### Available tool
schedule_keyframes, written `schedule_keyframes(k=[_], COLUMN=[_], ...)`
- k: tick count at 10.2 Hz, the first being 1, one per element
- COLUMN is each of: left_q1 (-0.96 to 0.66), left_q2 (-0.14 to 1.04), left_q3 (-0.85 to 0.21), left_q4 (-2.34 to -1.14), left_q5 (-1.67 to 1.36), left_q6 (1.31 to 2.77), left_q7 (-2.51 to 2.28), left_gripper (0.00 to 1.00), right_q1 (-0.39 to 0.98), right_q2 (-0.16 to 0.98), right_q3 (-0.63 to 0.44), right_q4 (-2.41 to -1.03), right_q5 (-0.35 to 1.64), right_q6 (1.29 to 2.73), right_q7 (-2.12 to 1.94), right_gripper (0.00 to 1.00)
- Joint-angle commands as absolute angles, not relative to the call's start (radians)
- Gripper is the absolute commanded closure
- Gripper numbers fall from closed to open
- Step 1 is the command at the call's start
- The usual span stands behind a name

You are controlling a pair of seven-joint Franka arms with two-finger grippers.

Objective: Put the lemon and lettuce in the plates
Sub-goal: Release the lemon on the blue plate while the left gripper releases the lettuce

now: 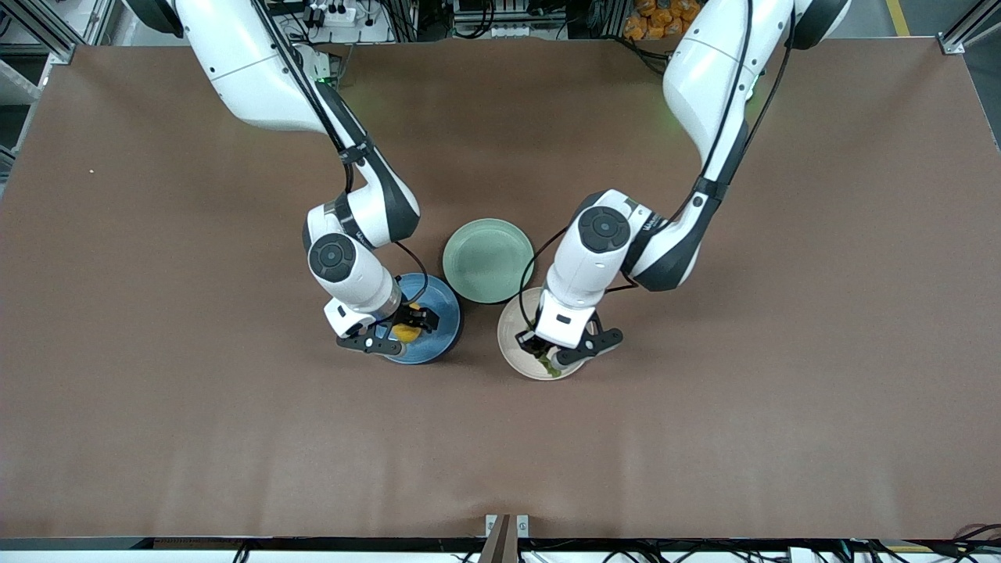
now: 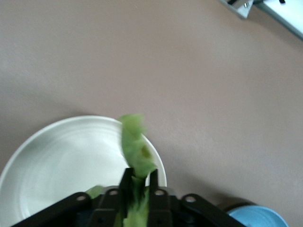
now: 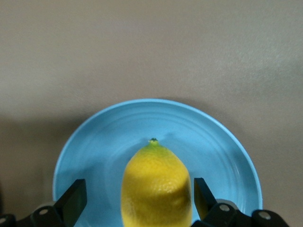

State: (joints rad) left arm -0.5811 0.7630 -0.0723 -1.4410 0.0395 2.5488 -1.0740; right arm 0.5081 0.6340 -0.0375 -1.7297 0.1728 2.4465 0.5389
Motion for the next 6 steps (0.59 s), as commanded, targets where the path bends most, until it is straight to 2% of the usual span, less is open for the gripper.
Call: schedule_keyframes(k=[1,4,6], left_q1=[-0.603,-0.583,-0.531], left_q2=[0.769,0.750,0.730], left_q3=[-0.057,-0.045,-0.041], left_q4=[-1.425,-1.430,-1.425], left_q5=[0.037,0.040,0.048], left_q6=[2.557,2.492,2.386], left_q7=[-1.081,-1.057,-0.973], left_gripper=[0.00,0.00,0.00], right_q1=[0.470,0.355,0.276], right_q2=[0.539,0.428,0.381], right_q3=[-0.043,-0.041,-0.043], right_q4=[-1.732,-1.744,-1.793], right_q5=[0.186,0.184,0.176], right_q6=[2.308,2.134,2.106], right_q7=[0.540,0.409,0.272], right_gripper=[0.00,0.00,0.00])
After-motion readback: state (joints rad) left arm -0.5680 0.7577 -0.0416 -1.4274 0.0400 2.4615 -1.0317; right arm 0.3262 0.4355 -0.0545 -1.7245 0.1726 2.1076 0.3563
